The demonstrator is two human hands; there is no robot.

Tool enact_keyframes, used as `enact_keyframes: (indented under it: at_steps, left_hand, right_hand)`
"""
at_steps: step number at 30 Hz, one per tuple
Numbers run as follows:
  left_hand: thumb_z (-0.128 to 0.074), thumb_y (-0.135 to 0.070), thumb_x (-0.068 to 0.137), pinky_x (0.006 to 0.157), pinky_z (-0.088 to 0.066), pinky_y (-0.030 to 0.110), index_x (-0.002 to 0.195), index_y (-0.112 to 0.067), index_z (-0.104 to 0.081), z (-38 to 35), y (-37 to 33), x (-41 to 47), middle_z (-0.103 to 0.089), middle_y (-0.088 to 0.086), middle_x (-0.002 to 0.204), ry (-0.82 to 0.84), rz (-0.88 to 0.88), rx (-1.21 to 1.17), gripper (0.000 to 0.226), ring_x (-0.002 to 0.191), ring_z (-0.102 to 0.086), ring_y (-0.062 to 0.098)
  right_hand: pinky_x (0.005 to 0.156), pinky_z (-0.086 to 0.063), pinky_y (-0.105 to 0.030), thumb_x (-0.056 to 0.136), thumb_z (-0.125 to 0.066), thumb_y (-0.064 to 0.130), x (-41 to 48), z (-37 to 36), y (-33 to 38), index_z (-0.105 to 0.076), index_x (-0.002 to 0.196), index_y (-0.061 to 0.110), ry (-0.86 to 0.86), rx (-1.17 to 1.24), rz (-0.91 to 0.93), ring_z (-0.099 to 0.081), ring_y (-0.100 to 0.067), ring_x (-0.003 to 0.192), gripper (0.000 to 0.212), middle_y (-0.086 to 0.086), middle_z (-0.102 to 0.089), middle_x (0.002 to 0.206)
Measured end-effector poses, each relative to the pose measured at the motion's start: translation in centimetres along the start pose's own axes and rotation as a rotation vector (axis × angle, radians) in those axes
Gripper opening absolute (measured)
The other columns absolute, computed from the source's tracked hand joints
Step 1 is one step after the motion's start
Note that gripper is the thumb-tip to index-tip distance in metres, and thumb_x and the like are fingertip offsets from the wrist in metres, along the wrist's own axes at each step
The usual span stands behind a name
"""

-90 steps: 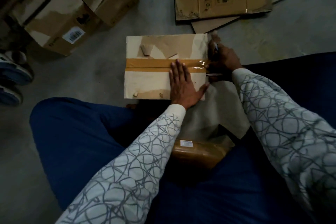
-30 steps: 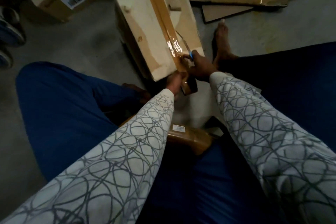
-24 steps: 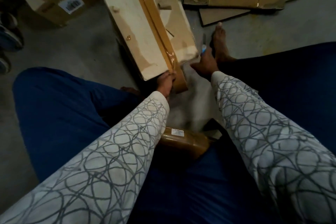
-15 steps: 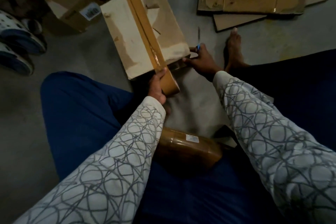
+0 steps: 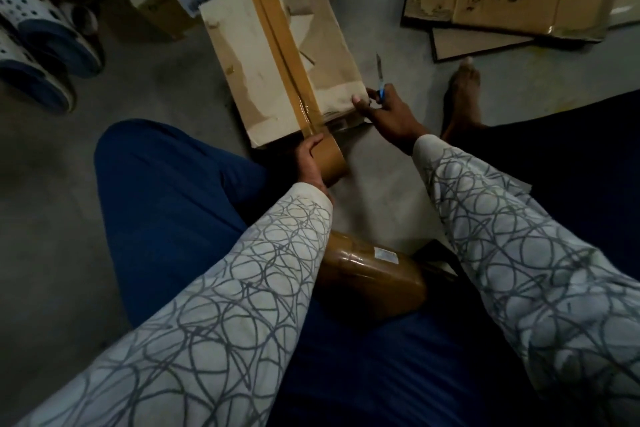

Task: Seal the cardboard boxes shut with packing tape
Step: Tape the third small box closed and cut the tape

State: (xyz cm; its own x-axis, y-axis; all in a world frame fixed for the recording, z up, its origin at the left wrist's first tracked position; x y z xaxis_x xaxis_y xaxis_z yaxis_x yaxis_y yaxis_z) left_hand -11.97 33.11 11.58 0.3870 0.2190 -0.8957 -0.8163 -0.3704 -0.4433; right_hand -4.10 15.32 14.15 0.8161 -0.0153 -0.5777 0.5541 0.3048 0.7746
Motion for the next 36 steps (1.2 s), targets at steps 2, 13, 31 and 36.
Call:
enact_keyframes:
  at_steps: [2,13,31,36]
  left_hand:
    - [-0.065,-0.035,0.084,0.071,-0.048,0.033,0.097,-0.015,-0.067,0.3,-0.3,-0.2,-0.063,0.013,0.093,-0.016,0.000,-0.027,0.024,0.077,-0.059,0.027]
    - [-0.080,-0.049,0.042,0.099,-0.047,0.057,0.070,-0.027,-0.074,2.2,0.3,2.2,-0.068,0.009,0.099,-0.113,-0.088,0.001,0.036,0.101,-0.062,0.034]
    - [-0.077,-0.009,0.069,0.086,-0.057,0.041,0.102,0.003,-0.071,2.3,0.1,-2.3,-0.069,0.021,0.101,-0.022,0.044,-0.093,0.036,0.090,-0.068,0.033]
    - [-0.063,-0.003,0.091,0.058,-0.046,0.026,0.101,0.001,-0.066,2.3,-1.0,-4.7,-0.060,0.011,0.082,0.010,0.055,-0.027,0.012,0.067,-0.056,0.021]
  right_hand:
    - [0.080,-0.041,-0.035,0.103,-0.038,0.056,-0.2,-0.1,0.2,-0.043,0.109,0.015,-0.011,-0.086,0.004,-0.056,-0.023,0.096,0.043,-0.008,-0.059,0.114]
    - [0.063,-0.043,-0.039,0.103,-0.048,0.033,-2.5,-1.8,3.5,-0.060,0.109,0.012,-0.114,-0.726,0.431,-0.062,-0.042,0.083,0.025,-0.022,-0.068,0.096]
    - [0.076,-0.057,-0.045,0.090,-0.067,0.028,-6.2,-6.9,3.9,-0.070,0.107,0.015,0.086,-1.018,0.438,-0.068,-0.036,0.088,0.021,-0.013,-0.072,0.099]
    - [0.072,-0.054,-0.040,0.090,-0.065,0.027,-6.2,-6.8,3.8,-0.069,0.104,0.015,0.070,-1.008,0.424,-0.067,-0.038,0.086,0.019,-0.015,-0.072,0.097]
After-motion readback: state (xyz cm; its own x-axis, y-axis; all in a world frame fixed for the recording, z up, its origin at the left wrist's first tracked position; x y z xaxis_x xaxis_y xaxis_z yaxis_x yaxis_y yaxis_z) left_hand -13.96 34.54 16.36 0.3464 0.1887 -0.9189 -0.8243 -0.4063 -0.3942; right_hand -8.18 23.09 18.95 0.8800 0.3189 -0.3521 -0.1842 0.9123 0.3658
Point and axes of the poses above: each hand's wrist, its own x-axis towards the middle knuckle, its own z-axis out of the back of the hand, y = z × x, the point moved 7 cm from there along x, towards the middle knuckle
